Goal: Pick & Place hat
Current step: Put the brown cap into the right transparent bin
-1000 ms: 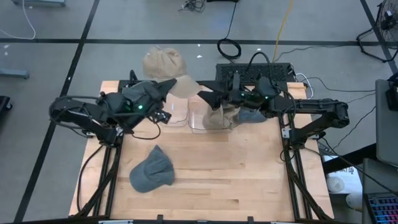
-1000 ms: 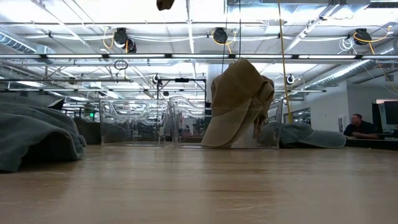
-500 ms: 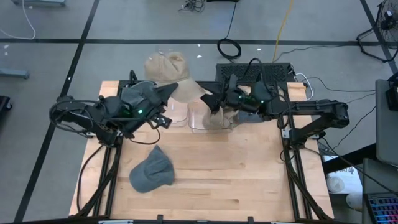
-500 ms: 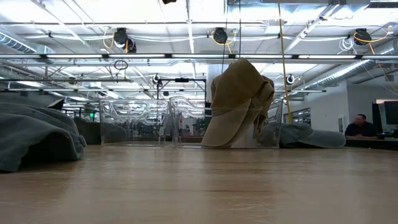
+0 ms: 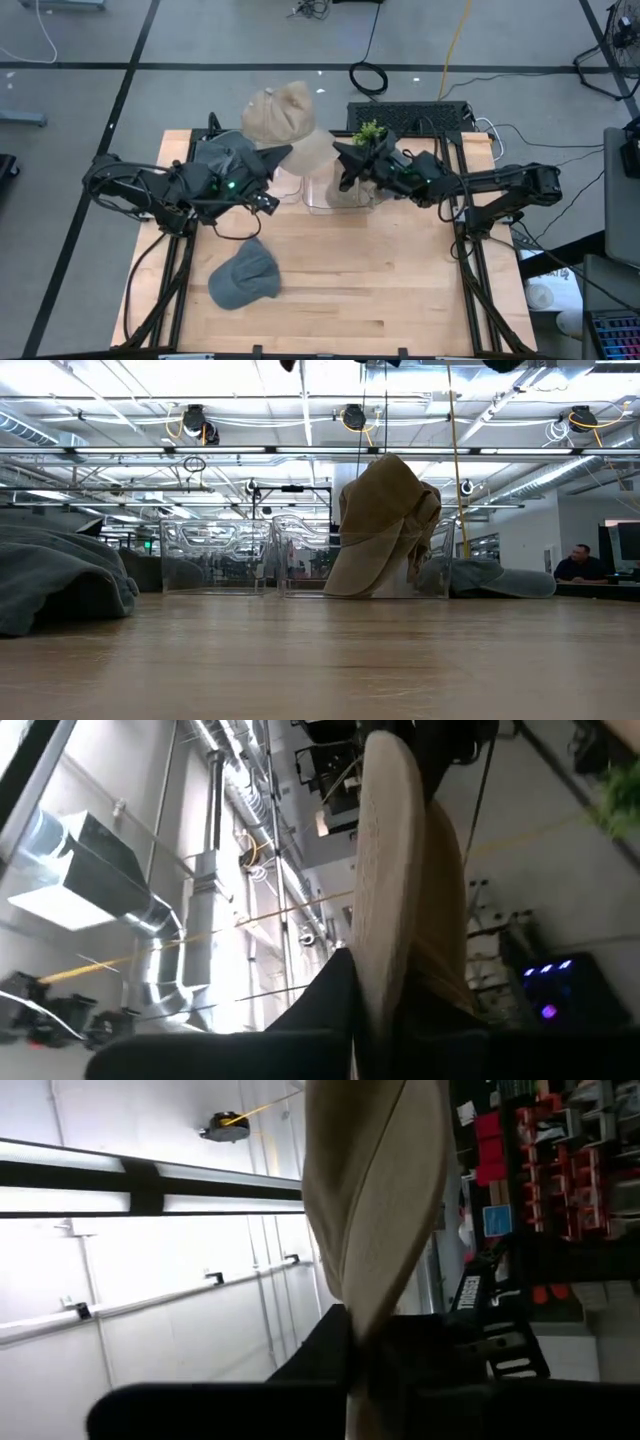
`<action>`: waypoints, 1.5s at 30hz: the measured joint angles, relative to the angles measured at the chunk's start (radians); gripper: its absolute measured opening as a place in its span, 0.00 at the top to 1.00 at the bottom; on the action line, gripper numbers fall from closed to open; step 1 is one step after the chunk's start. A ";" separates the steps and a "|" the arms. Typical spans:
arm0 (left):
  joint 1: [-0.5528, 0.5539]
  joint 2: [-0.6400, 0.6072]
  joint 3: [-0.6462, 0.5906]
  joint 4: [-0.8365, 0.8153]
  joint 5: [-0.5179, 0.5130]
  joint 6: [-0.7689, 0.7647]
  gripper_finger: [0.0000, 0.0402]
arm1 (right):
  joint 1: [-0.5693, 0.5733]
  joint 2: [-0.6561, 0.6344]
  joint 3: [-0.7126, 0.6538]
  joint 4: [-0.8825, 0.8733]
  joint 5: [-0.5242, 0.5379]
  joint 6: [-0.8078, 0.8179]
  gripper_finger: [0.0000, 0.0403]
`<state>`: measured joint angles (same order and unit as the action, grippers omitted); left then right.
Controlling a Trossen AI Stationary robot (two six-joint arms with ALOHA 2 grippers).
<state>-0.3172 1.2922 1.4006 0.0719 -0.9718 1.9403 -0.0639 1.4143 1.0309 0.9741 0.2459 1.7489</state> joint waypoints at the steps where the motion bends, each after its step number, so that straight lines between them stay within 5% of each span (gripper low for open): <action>1: 0.006 0.000 0.000 0.000 0.004 -0.025 0.94 | 0.003 0.000 0.000 0.003 0.005 -0.009 0.99; 15: 0.016 -0.001 0.000 0.004 0.086 -0.534 0.73 | 0.002 0.002 -0.003 0.191 -0.043 -0.201 1.00; 27: -0.049 -0.005 0.002 -0.110 0.022 -0.486 0.42 | -0.017 -0.004 -0.002 0.356 -0.021 -0.235 1.00; 36: -0.058 -0.039 0.002 -0.049 -0.024 -1.025 0.34 | -0.067 -0.004 -0.002 0.360 -0.178 -0.314 1.00; 45: -0.057 -0.060 0.002 -0.055 0.047 -1.442 0.36 | -0.105 -0.004 -0.002 0.309 -0.413 -0.506 1.00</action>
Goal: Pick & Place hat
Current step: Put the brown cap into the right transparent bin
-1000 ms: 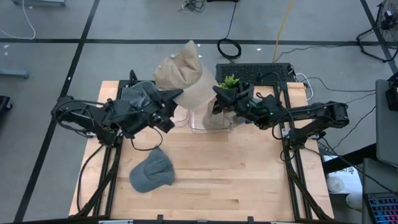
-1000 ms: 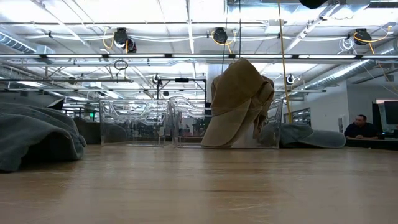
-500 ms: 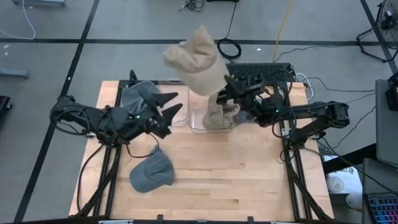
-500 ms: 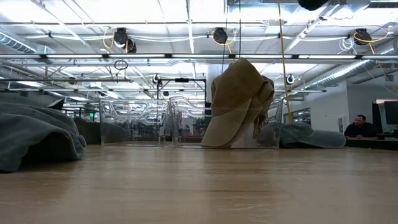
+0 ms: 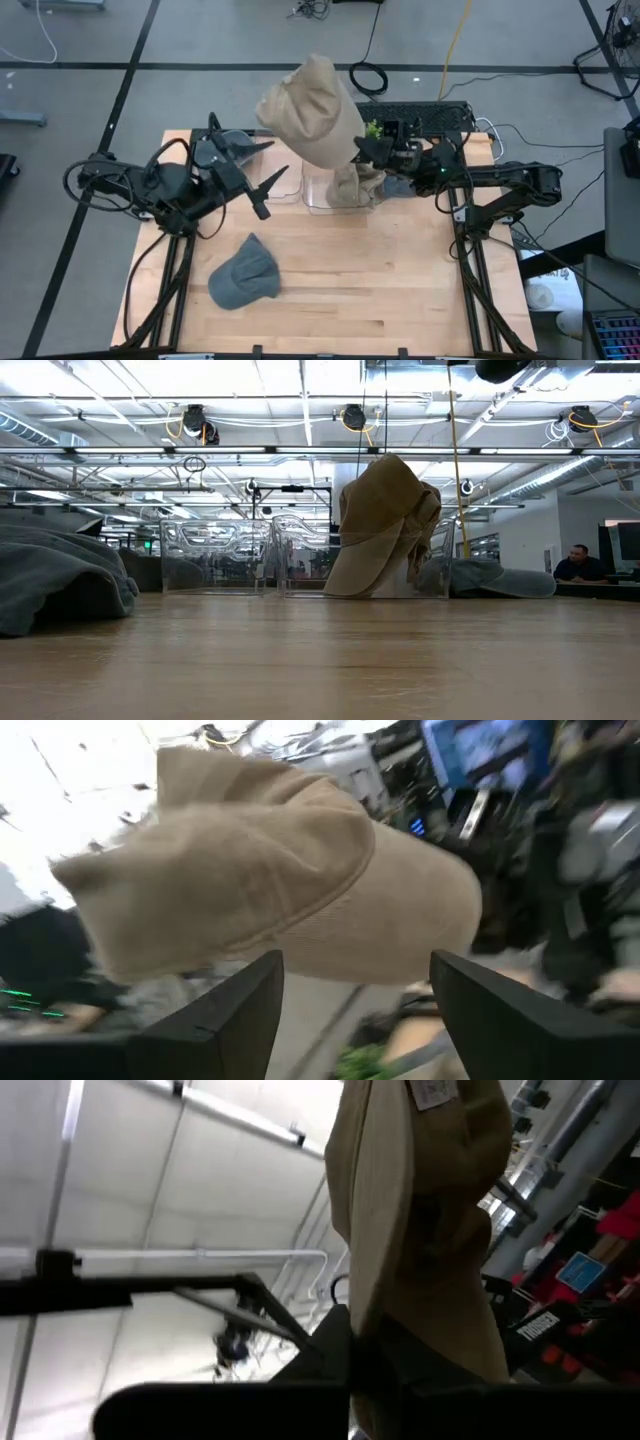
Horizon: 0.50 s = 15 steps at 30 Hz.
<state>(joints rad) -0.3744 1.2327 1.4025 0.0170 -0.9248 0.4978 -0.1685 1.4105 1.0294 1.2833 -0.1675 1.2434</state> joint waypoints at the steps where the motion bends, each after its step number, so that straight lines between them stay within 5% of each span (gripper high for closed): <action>1: 0.002 0.000 0.000 -0.001 0.023 -0.044 0.35 | -0.001 0.000 0.001 0.001 -0.021 -0.023 1.00; 15: 0.111 -0.001 0.000 -0.040 0.372 -0.508 0.29 | 0.018 0.000 0.160 -0.020 -0.230 -0.244 1.00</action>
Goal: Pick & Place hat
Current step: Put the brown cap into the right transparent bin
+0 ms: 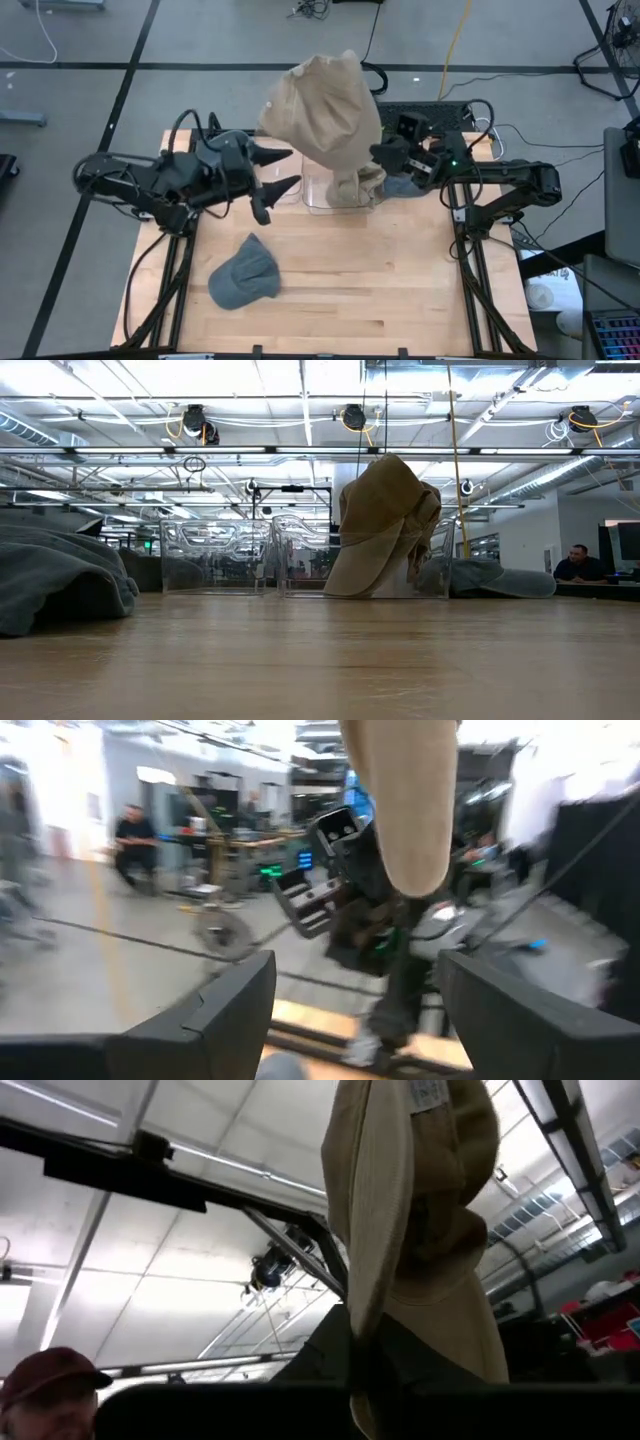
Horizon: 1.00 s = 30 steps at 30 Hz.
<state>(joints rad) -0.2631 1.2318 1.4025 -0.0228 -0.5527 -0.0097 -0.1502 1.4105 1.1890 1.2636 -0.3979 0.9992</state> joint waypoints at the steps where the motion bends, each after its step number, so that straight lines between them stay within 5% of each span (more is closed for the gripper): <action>1: 0.013 -0.002 0.000 0.003 0.048 -0.028 0.29 | 0.005 0.000 0.004 -0.009 -0.001 -0.012 1.00; 11: 0.120 -0.002 0.000 0.091 0.382 -0.215 0.30 | 0.065 0.001 0.014 -0.097 0.004 -0.149 1.00; 30: 0.154 0.025 -0.001 0.157 0.574 -0.247 0.37 | 0.121 0.016 0.014 -0.144 0.155 -0.343 1.00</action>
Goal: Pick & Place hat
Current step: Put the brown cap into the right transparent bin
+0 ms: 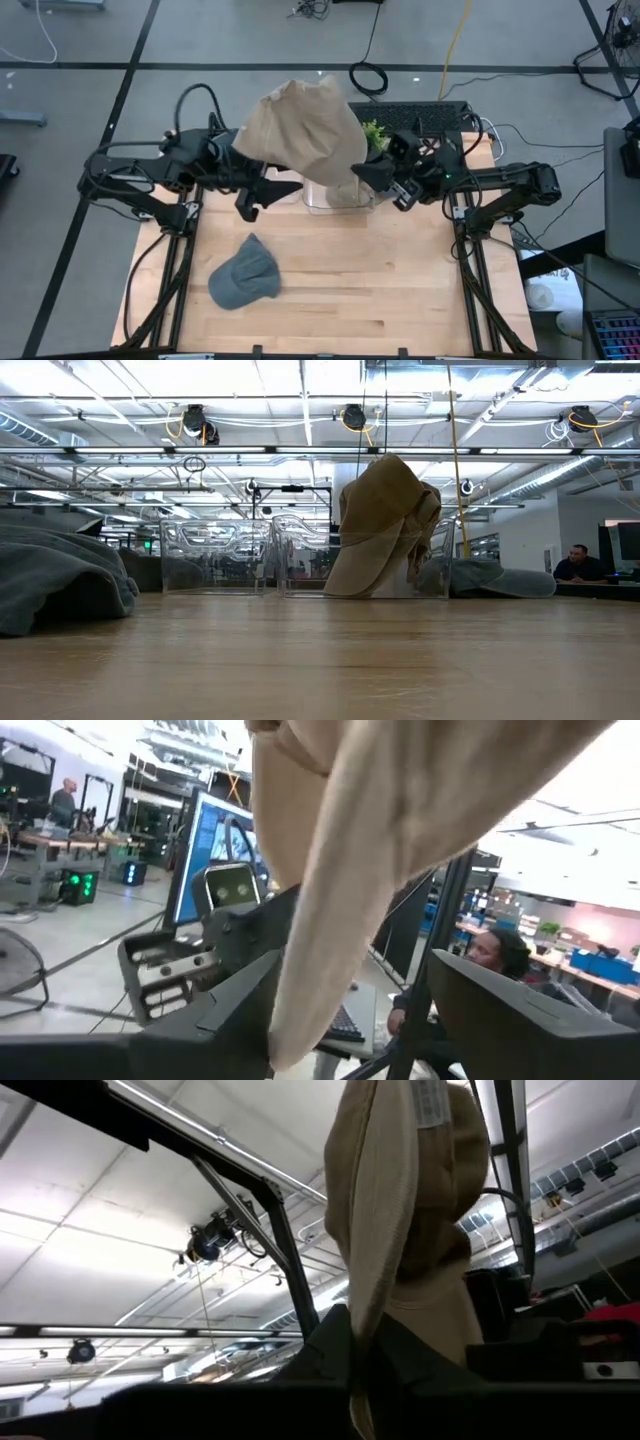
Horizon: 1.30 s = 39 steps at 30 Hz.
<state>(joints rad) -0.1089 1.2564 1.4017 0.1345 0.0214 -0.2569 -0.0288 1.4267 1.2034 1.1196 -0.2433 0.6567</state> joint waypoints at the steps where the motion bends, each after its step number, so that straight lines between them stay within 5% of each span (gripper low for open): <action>1: 0.000 0.001 0.000 -0.001 0.003 0.000 0.37 | 0.000 0.001 0.000 -0.003 0.001 -0.010 1.00; 8: 0.000 -0.002 0.000 -0.009 0.067 -0.031 0.44 | 0.007 0.002 0.000 -0.004 0.017 -0.044 1.00; 20: -0.001 -0.014 0.000 -0.021 0.095 -0.074 0.96 | 0.006 0.002 0.000 -0.059 0.037 -0.010 0.96; 29: 0.006 -0.083 0.000 -0.189 0.141 -0.069 0.98 | 0.003 -0.021 -0.001 -0.269 -0.009 0.035 0.69; 39: 0.008 -0.210 0.001 -0.433 0.280 -0.068 0.98 | 0.000 -0.066 0.000 -0.430 -0.223 0.154 0.50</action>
<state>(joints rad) -0.1005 1.0462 1.4025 -0.2984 0.3016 -0.3247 -0.0287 1.3608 1.2030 0.6900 -0.4658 0.8111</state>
